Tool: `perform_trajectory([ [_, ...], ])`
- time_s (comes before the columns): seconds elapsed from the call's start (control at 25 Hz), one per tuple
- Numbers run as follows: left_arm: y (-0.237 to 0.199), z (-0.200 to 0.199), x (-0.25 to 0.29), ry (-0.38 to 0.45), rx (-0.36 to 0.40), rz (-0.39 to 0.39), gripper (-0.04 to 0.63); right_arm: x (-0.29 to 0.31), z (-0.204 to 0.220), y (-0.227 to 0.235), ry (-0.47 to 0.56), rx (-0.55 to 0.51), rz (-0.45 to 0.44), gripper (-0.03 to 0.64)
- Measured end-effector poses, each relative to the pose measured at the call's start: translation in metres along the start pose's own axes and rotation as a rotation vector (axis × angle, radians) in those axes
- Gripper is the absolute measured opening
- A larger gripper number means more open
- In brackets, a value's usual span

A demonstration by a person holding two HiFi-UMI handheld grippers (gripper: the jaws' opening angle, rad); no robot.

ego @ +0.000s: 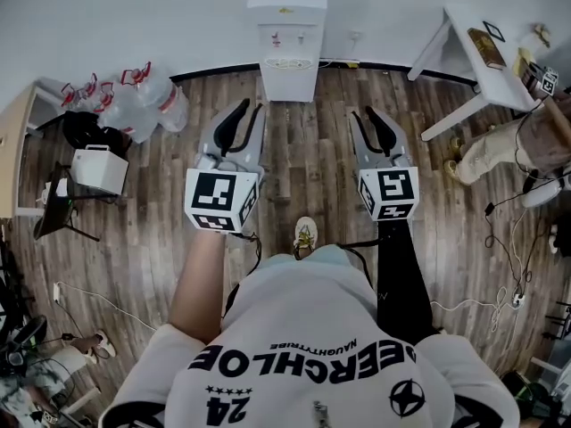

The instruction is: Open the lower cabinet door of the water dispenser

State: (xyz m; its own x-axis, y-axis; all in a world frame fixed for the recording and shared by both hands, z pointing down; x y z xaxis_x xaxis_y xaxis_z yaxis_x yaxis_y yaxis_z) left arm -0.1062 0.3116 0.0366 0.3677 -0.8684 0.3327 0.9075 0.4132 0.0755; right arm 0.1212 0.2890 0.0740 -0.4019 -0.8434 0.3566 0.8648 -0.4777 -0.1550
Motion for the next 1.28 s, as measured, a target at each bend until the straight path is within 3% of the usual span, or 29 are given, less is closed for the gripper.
perform_trajectory([
  [0.68, -0.023, -0.029, 0.084, -0.009, 0.006, -0.059, 0.086, 0.085, -0.014, 0.064, 0.019, 0.009, -0.054, 0.092],
  [1.28, -0.028, -0.033, 0.108, -0.025, 0.010, -0.070, 0.086, 0.101, -0.015, 0.086, 0.021, 0.009, -0.056, 0.091],
])
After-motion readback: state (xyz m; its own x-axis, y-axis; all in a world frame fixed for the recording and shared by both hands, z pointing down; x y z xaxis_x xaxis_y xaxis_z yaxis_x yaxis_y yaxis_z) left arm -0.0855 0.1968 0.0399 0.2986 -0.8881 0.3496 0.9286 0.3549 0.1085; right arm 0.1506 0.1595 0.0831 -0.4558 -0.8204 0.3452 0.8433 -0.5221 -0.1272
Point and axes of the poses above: the fingertips, and each gripper's own axes: x forward along the fingers, y to its right, z out of its underside, the point moved 5 cm from there along -x, backward along the fingers, and after that the axes turned 15 degrees about -y, right-handed, at the moved point
